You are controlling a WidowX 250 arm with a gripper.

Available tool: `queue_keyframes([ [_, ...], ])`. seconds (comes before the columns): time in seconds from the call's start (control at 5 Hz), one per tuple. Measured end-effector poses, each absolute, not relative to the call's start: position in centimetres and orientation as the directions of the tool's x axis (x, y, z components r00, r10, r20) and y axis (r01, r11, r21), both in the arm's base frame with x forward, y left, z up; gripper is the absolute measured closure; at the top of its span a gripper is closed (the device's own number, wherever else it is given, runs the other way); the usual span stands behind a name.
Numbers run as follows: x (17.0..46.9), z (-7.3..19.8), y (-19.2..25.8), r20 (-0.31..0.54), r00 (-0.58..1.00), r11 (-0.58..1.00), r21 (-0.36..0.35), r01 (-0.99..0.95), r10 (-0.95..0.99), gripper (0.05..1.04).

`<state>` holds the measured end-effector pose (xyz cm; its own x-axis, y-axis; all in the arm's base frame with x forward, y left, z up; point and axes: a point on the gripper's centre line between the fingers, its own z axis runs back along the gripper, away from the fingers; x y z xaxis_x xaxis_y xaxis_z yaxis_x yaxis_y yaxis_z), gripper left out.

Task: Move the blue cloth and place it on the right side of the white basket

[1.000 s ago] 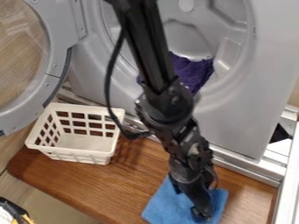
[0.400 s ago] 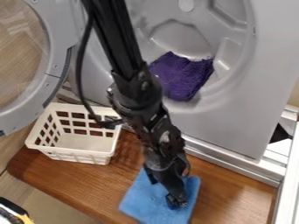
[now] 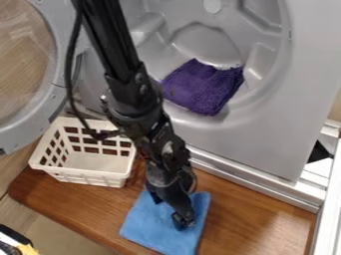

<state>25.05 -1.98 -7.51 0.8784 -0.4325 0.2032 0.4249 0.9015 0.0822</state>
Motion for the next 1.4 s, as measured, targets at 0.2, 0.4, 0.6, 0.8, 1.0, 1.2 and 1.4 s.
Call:
queue_keyframes([
  [0.2,25.0,-7.5,-1.3,0.199,0.885,0.907,0.081,0.413,-0.421,0.084],
  [0.4,25.4,-7.0,-0.7,0.22,0.887,0.914,0.086,0.397,-0.406,0.084],
  [0.6,25.4,-6.8,-0.8,0.224,0.885,0.913,0.085,0.399,-0.408,0.084],
  [0.8,26.0,-5.4,-1.1,0.268,0.865,0.906,0.103,0.412,-0.424,0.084],
  [1.0,26.0,-3.8,-2.2,0.306,0.848,0.901,0.106,0.421,-0.433,0.084],
  [1.2,25.9,-2.1,-3.0,0.341,0.836,0.901,0.091,0.425,-0.429,0.084],
  [1.4,25.6,-0.1,-3.8,0.37,0.818,0.893,0.084,0.443,-0.441,0.084],
])
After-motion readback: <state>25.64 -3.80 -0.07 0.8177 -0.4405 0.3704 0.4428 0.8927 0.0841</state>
